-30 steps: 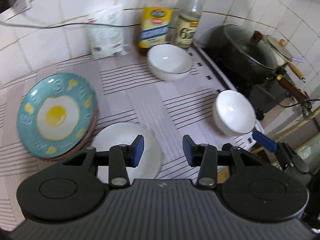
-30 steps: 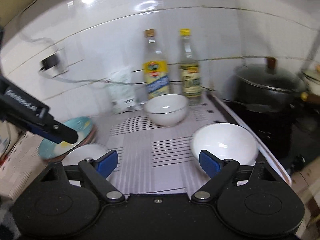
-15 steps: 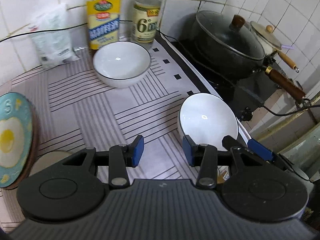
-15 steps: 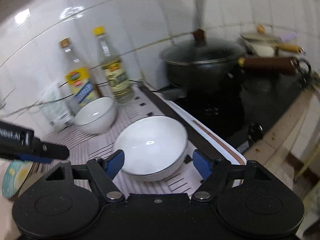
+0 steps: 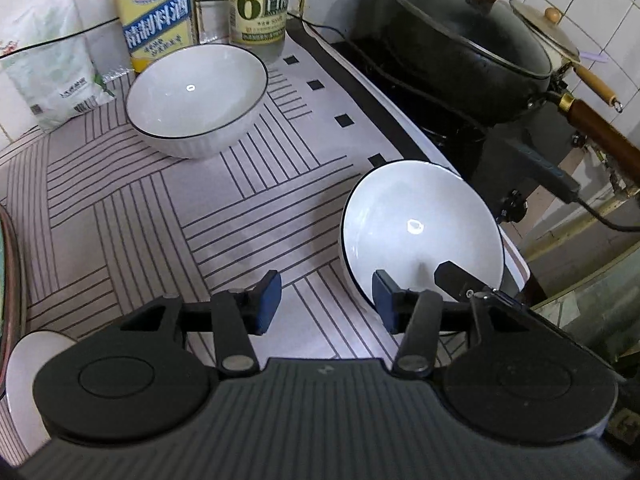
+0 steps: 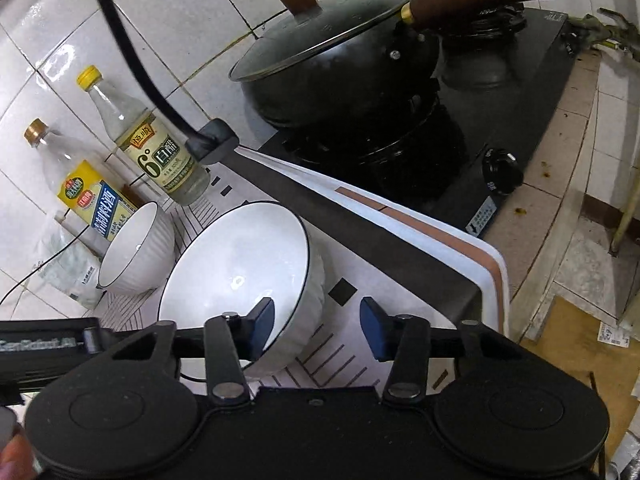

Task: Organize plates and bowls
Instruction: 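Move the right gripper to a second white bowl rim and close, then carry the bowl with the right gripper and lower it into the first bowl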

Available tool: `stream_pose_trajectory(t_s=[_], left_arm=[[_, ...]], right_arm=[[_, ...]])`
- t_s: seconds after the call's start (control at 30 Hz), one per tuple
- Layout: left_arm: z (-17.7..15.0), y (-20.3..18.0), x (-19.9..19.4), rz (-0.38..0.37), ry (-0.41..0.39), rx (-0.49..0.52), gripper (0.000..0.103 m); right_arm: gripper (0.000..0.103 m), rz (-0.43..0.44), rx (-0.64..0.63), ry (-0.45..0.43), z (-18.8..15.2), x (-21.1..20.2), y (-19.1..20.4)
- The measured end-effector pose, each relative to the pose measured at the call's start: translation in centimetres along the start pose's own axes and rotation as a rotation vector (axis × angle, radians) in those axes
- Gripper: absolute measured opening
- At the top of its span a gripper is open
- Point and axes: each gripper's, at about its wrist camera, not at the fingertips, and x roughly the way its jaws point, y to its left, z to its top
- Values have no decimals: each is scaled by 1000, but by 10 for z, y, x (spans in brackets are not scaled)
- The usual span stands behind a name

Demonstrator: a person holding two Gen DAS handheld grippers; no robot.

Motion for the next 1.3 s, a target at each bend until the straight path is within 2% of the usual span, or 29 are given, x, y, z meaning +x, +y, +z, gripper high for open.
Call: stream_pose_trajectory(t_s=[0.07,0.1,0.23,0.3,0.37,0.5,0.9,1.07,1.3], left_arm=[[0,-1,6,-11,13,-7,47],[-1,-1,9,-12,21,-15,43],[-6,-4,17,-50,41,-37,19],[-10,-7,17,-54,43,-41,14],[-12,-10,15,-33,37,-32,13],[-17,-11,7,-13,45,-25,13],[-41,11,-42,3,79,-52,13],[-45,14,-59,38,84,-33,13],[-56,27,-102,62,15,-29,13]], right_arm=[[38,7,15,2,0,2,-1],[28,15,22,6,0,4,0],[20,-12,49,10,0,7,2],[17,-7,85,17,0,8,-1],[16,-4,101,20,0,7,-1],[15,-56,63,40,-4,5,9],[16,-39,-10,118,-18,-25,37],[16,-50,-63,118,-27,-41,57],[16,-14,-108,113,-35,-61,82]])
